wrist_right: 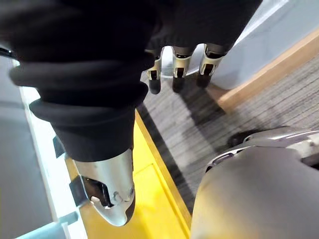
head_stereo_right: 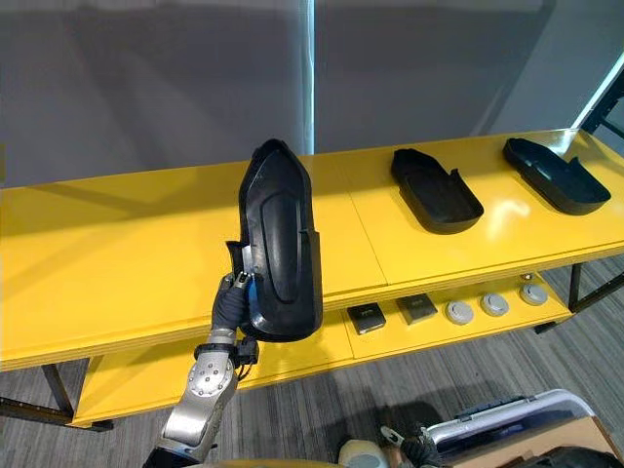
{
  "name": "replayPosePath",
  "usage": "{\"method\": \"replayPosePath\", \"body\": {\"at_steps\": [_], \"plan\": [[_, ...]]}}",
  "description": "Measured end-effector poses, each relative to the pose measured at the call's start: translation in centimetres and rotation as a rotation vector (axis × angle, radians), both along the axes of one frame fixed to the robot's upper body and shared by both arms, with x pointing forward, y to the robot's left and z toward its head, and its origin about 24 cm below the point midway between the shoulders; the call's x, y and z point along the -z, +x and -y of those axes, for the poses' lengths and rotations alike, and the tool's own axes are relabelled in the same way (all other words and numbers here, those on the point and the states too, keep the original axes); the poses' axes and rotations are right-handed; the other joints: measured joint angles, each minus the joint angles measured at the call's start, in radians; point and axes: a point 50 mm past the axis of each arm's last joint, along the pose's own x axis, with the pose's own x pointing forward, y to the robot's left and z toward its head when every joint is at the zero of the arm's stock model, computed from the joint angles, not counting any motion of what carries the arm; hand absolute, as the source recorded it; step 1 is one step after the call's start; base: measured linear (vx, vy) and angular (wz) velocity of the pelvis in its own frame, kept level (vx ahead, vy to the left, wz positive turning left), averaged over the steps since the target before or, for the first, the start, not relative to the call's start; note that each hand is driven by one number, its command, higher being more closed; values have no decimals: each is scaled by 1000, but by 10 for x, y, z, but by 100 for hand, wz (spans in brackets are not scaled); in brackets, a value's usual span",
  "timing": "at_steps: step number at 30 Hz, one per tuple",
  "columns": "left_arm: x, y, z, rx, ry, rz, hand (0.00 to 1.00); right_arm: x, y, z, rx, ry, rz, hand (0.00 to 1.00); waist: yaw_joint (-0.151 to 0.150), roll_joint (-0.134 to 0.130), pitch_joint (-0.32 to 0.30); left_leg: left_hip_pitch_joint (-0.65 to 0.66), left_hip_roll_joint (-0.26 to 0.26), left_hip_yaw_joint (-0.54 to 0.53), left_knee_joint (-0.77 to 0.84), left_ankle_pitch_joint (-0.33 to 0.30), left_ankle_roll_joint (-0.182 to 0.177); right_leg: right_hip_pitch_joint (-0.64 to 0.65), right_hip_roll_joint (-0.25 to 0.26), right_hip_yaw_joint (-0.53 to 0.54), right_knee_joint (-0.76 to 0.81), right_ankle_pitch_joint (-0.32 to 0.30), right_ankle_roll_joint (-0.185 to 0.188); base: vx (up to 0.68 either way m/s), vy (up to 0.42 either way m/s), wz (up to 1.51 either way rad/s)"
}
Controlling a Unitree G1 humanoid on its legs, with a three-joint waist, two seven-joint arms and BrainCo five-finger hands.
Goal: Walk over and take plastic housings, then place them on the shelf
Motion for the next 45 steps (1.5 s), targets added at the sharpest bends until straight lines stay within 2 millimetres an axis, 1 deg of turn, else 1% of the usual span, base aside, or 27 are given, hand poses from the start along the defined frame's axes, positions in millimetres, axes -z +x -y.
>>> {"method": "replayPosePath", "body": {"at_steps": [3,5,7,8,9,11,12,14,18,20,21,23,25,27,28,30,33,38,40,45], "plan": [[0,9,-13,-81,42,-9,100,0,1,-1,-7,-1,3,0,-4,0,0,-11,-12,3,-13,15,11,8,-1,6,-59,46,3,-100,28,-4],[-1,14,-21,-126,53,-9,100,0,2,-3,-29,-3,1,0,-7,-2,0,-20,-18,9,-16,24,14,5,-3,17,-83,65,5,-158,2,-10],[-3,21,-28,-169,63,-4,100,-1,3,-2,-49,-15,3,0,-14,-3,-1,-20,-25,18,-46,47,14,-5,-4,28,-100,86,3,-159,-21,-12],[-5,24,-31,-189,67,-2,100,-1,4,-2,-57,-18,3,0,-22,-4,0,-21,-28,20,-57,58,15,-6,-5,28,-110,94,1,-163,-40,-9],[-7,30,-35,-211,75,-3,100,-1,4,-4,-72,-19,2,0,-30,-5,0,-19,-32,24,-81,66,8,-8,-3,31,-128,106,0,-194,-50,-9],[-12,38,-38,-231,78,6,100,-1,4,-5,-94,-24,-1,0,-38,-8,1,-21,-34,30,-97,76,-2,-13,0,39,-147,114,5,-164,-52,-15],[-15,45,-37,-240,87,12,100,-1,5,-5,-108,-27,-1,0,-49,-10,1,-21,-36,33,-114,85,-6,-22,0,40,-148,115,5,-129,-49,-10],[-19,54,-39,-254,98,13,100,-1,5,-6,-120,-31,-3,0,-55,-15,3,-16,-36,41,-135,90,-14,-26,3,41,-158,115,5,-94,-43,-9],[-30,70,-43,-296,110,24,100,-3,5,-7,-136,-39,5,0,-58,-24,5,-24,-33,54,-158,97,-24,-46,15,57,-172,115,5,-44,-49,-23],[-31,75,-48,-323,122,12,100,-4,5,-8,-155,-44,8,0,-79,-24,5,-21,-33,55,-176,105,-33,-52,18,56,-172,123,12,0,0,0],[-32,78,-49,-330,126,6,100,-4,5,-9,-157,-43,9,0,-84,-24,5,-21,-34,56,-184,116,-31,-57,18,55,-171,138,6,0,0,0],[-33,84,-51,-335,142,-15,100,-4,5,-9,-159,-43,9,0,-88,-22,6,-22,-32,56,-184,123,-29,-61,23,58,-171,141,4,54,-2,-7],[-33,89,-53,-351,147,-34,100,-4,7,-9,-160,-44,13,0,-104,-22,6,-25,-31,56,-184,126,-24,-66,25,57,-171,150,-8,75,15,-4],[-33,95,-61,-378,148,-58,100,-5,9,-9,-163,-44,20,0,-108,-19,10,-31,-32,63,-182,128,-22,-74,26,64,-171,151,-10,74,27,-8],[-35,97,-61,-380,152,-57,0,-5,10,-9,-163,-45,20,0,-108,-18,13,-31,-32,64,-182,128,-22,-76,26,65,-171,151,-10,57,25,-6],[-47,104,-62,-380,156,-25,0,-5,12,-8,-165,-49,26,0,-107,-15,25,-38,-32,64,-181,127,-21,-83,26,67,-169,151,-10,0,0,0],[-55,110,-67,-399,146,-10,0,-9,21,-8,-175,-55,57,0,-109,-12,48,-49,-32,64,-173,125,-21,-97,24,71,-159,151,-11,-7,0,-1],[-57,115,-65,-402,118,-20,0,-14,30,-7,-187,-70,96,0,-109,0,61,-59,-30,62,-157,124,-22,-109,20,72,-137,142,-17,-54,-9,1],[-55,115,-64,-401,87,-31,0,-14,30,-7,-187,-72,99,0,-109,-1,64,-59,-27,61,-151,119,-26,-110,20,69,-127,127,-13,-83,-19,3],[-57,118,-58,-417,14,-28,0,-14,30,-6,-184,-73,99,0,-110,-2,72,-59,-26,55,-170,122,-26,-109,19,55,-127,126,-12,-52,-21,8]]}}
